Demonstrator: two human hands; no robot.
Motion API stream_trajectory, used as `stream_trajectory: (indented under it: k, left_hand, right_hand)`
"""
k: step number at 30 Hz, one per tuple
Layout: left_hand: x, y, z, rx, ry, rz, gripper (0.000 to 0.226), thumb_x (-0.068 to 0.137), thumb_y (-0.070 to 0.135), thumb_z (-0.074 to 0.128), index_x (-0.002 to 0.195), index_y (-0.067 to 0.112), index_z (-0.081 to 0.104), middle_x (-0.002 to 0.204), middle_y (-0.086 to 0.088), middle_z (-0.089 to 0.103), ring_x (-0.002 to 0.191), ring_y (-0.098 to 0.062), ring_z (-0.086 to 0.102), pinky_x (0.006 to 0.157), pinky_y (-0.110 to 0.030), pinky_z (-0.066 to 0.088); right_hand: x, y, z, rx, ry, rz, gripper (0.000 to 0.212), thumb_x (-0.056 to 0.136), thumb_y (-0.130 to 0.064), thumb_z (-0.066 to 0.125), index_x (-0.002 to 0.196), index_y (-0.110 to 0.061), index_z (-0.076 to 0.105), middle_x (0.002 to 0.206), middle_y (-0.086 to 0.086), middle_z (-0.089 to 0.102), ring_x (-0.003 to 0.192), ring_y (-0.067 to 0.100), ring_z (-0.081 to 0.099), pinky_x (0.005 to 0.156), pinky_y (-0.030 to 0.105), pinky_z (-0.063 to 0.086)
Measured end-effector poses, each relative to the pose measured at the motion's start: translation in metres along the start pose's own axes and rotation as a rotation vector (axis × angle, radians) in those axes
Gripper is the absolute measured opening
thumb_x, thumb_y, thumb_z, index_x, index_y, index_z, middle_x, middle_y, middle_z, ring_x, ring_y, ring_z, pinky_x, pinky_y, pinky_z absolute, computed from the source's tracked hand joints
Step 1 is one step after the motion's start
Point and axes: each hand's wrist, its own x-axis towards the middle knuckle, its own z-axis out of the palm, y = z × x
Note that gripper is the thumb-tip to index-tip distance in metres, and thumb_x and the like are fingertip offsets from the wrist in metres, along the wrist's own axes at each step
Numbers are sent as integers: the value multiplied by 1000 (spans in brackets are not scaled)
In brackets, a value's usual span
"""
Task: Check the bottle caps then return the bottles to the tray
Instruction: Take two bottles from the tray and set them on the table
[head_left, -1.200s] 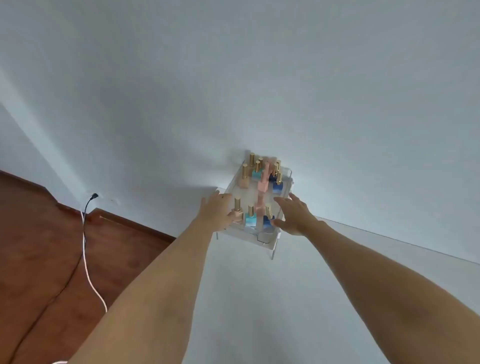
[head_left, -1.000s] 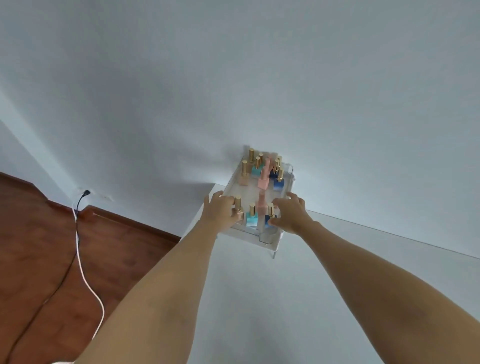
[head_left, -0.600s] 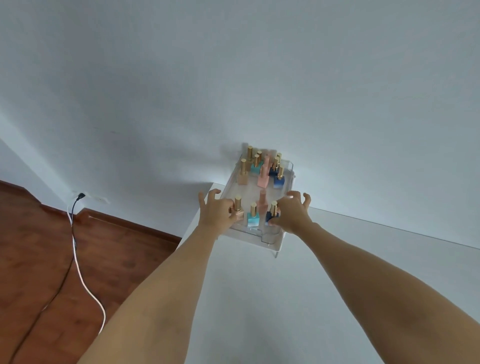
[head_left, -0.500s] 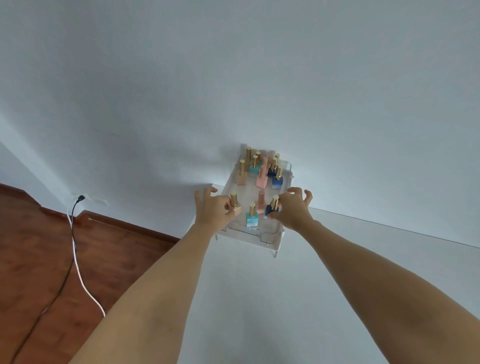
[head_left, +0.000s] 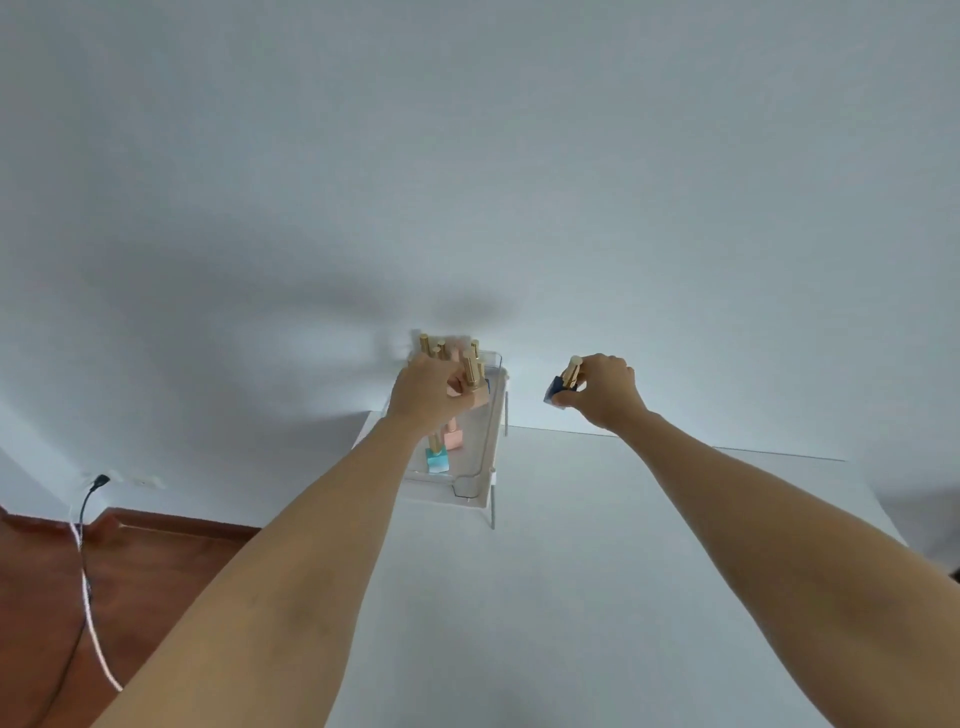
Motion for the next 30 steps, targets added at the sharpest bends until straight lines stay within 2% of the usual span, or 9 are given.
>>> stream_trajectory:
  k: [2, 4, 7, 11, 16, 19, 21, 25, 30]
  left_hand:
    - [-3, 22, 15, -77, -59, 25, 22, 79, 37, 70, 94, 20, 73, 82, 7, 69, 82, -16, 64, 69, -29, 50]
    - [-6, 43, 33, -115, -107, 38, 19, 79, 37, 70, 92, 23, 71, 83, 12, 70, 81, -12, 64, 68, -29, 50]
    - [-15, 73, 66, -133, -180, 45, 19, 79, 35, 70, 93, 22, 71, 91, 10, 72, 87, -15, 66, 77, -36, 54]
    - [-34, 103, 110, -173, -276, 69, 24, 77, 47, 69, 88, 26, 70, 91, 13, 72, 80, -15, 65, 71, -32, 51]
    - [-66, 121, 165, -222, -376, 52, 28, 76, 51, 69, 86, 25, 70, 92, 12, 71, 80, -16, 64, 71, -32, 51]
    - [-89, 123, 193, -237, -428, 36, 26, 77, 51, 70, 83, 26, 69, 91, 13, 71, 69, -9, 59, 61, -24, 44]
    - [-102, 121, 208, -233, -467, 16, 25, 77, 51, 70, 84, 27, 69, 91, 13, 71, 73, -11, 61, 63, -25, 45]
    - [-127, 111, 231, -218, -529, -31, 24, 78, 48, 69, 87, 26, 71, 92, 13, 71, 82, -13, 65, 72, -29, 50]
    - [-147, 96, 247, -192, -564, -61, 18, 79, 40, 68, 86, 23, 70, 92, 10, 71, 86, -15, 65, 74, -30, 50]
  right_hand:
    - [-12, 23, -16, -1, 3, 62, 19, 66, -19, 73, 77, -7, 64, 85, 10, 72, 89, 29, 62, 85, 38, 40]
    - [-26, 47, -30, -2, -2, 125, 21, 66, -19, 73, 79, -5, 63, 87, 11, 72, 88, 31, 62, 85, 40, 43]
    - [-49, 85, -45, 2, -4, 199, 23, 66, -17, 74, 79, -2, 63, 86, 14, 71, 86, 34, 63, 82, 40, 46]
    - [-81, 130, -52, 19, -25, 301, 23, 65, -17, 74, 78, 0, 64, 85, 18, 71, 86, 36, 64, 74, 37, 49]
    - [-123, 176, -35, 30, -75, 379, 22, 67, -17, 75, 76, 1, 64, 86, 19, 71, 84, 34, 65, 72, 39, 52]
    - [-149, 197, -13, 65, -122, 425, 17, 68, -14, 75, 72, -3, 64, 85, 17, 70, 78, 34, 64, 60, 37, 49]
    - [-165, 208, 4, 78, -162, 438, 10, 70, -12, 73, 69, -6, 65, 84, 15, 70, 78, 34, 64, 57, 35, 46]
    - [-189, 222, 32, 68, -234, 439, 1, 75, -13, 71, 74, -12, 72, 80, 8, 70, 78, 28, 65, 66, 39, 54]
    - [-205, 232, 52, 13, -279, 448, 5, 79, -15, 69, 81, -12, 73, 82, 6, 71, 81, 27, 64, 77, 39, 54]
